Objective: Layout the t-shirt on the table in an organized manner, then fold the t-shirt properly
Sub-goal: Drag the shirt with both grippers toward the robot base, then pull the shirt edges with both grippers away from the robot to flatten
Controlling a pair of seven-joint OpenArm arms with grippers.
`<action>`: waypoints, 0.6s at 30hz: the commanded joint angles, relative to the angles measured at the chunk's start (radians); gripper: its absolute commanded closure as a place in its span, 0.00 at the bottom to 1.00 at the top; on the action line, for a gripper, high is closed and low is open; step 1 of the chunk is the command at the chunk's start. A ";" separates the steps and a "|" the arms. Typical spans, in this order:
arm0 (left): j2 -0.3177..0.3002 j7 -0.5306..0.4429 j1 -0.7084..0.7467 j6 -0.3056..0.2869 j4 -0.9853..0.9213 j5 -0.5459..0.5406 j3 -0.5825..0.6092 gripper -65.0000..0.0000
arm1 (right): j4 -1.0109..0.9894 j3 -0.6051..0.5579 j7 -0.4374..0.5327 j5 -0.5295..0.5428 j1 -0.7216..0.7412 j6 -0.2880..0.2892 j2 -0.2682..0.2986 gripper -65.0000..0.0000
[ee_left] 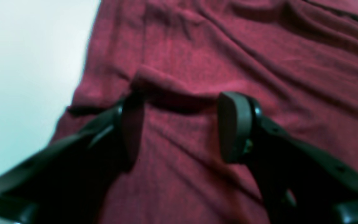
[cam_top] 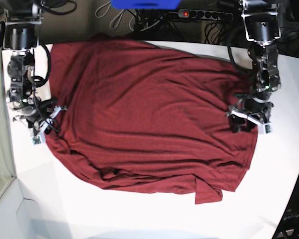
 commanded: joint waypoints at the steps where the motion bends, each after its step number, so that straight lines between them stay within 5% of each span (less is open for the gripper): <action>1: -0.012 0.045 0.010 0.036 -0.016 0.018 -0.003 0.43 | -0.022 0.002 -0.014 -0.008 0.018 0.001 0.014 0.88; 11: -0.077 0.029 -0.050 0.036 -0.137 0.018 -0.006 0.43 | -0.312 -0.007 0.128 -0.021 0.225 0.001 0.056 0.88; 18: -0.078 0.029 -0.071 0.036 -0.051 0.011 -0.007 0.43 | -0.347 -0.114 0.174 -0.212 0.321 0.001 0.054 0.88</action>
